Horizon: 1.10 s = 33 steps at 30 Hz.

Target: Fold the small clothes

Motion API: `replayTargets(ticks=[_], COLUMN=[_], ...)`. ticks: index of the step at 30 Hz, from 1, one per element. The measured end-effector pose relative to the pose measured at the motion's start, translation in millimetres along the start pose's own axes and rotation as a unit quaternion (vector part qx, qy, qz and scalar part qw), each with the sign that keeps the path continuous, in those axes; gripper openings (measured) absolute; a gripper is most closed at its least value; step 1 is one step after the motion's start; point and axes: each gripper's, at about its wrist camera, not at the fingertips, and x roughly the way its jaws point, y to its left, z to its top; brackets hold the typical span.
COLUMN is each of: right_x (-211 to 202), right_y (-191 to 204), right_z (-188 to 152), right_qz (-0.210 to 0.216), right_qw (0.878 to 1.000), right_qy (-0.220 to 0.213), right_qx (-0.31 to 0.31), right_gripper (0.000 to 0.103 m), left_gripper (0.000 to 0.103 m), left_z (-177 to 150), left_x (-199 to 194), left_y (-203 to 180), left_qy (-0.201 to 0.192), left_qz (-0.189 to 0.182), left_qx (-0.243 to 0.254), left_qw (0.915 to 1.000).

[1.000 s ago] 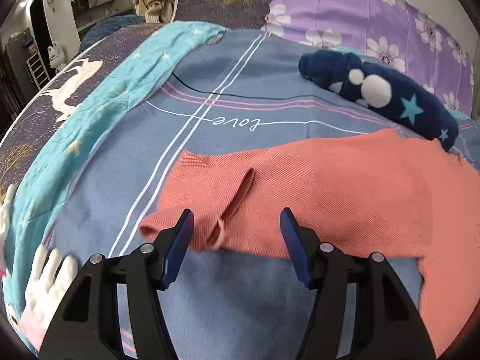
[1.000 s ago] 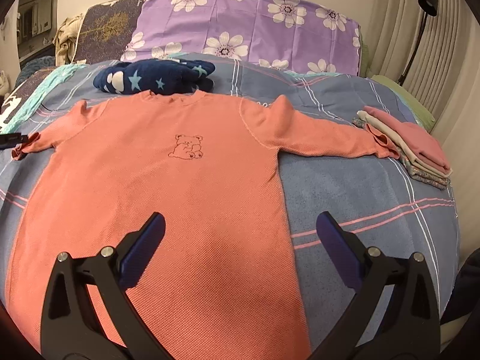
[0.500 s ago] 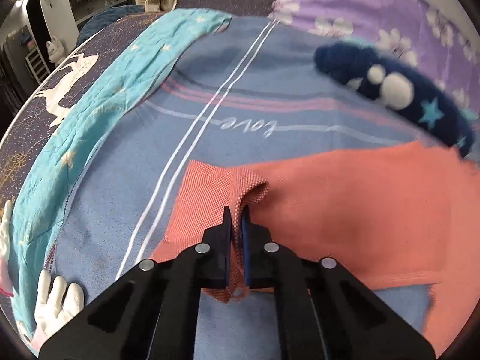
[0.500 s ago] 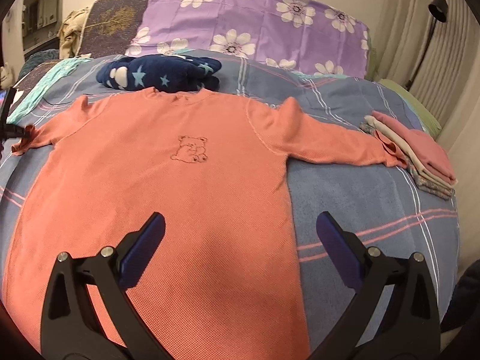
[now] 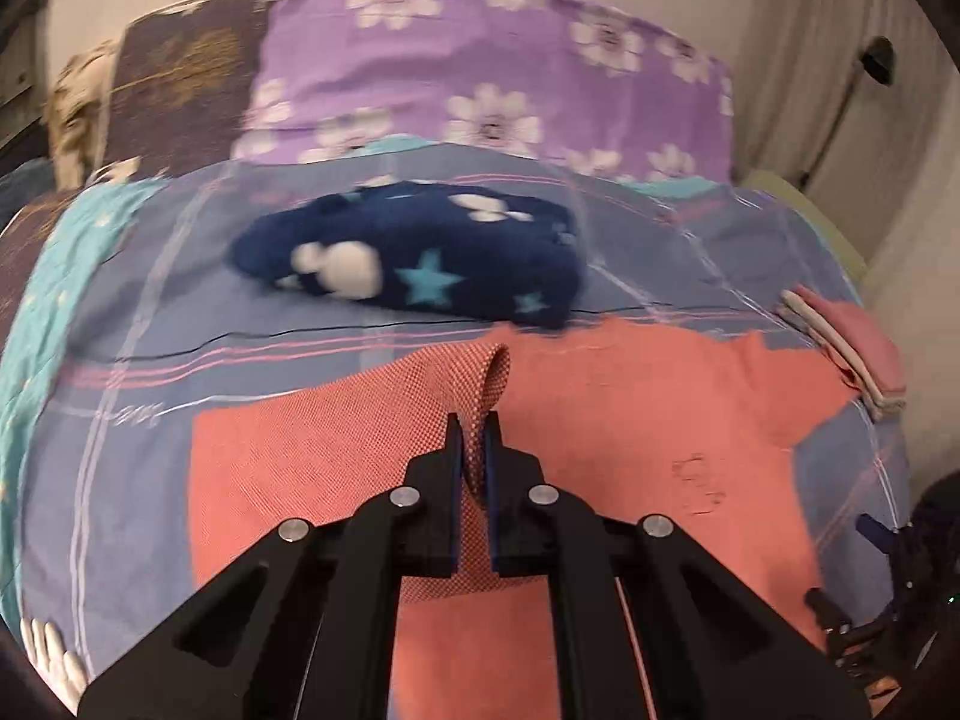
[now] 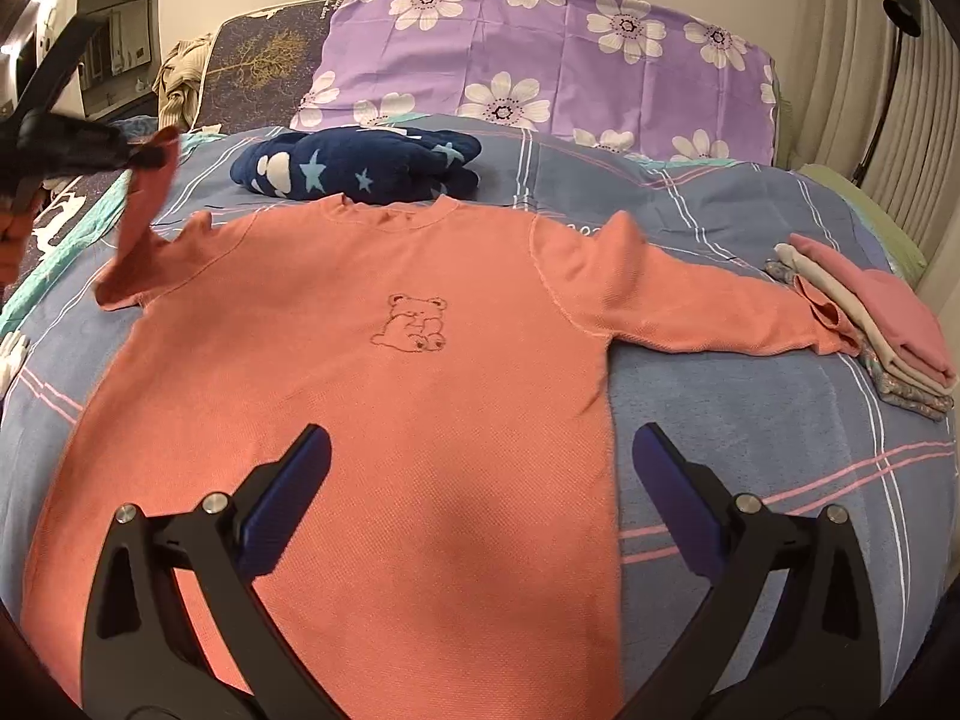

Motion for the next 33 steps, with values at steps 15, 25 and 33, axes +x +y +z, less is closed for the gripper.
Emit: replayTargets(ticks=[15, 25, 33], right_x=[35.4, 84.0, 83.4], right_y=[-10.3, 23.2, -22.7], right_z=[42.0, 101.6, 97.4], right_qz=[0.174, 0.260, 0.252], right_qw=[0.984, 0.964, 0.961], right_qy=[0.031, 0.019, 0.018], right_qx=[0.004, 0.057, 0.112], right_gripper=[0.052, 0.025, 0.008], left_gripper=[0.006, 0.006, 0.012], left_z=[16.7, 18.7, 29.8], left_x=[66.5, 65.7, 75.0], left_y=[-113.3, -125.2, -161.4], left_qy=[0.055, 0.067, 0.055], left_qz=[-0.059, -0.081, -0.115], left_qx=[0.068, 0.067, 0.083], left_qw=[0.9944, 0.9922, 0.9884])
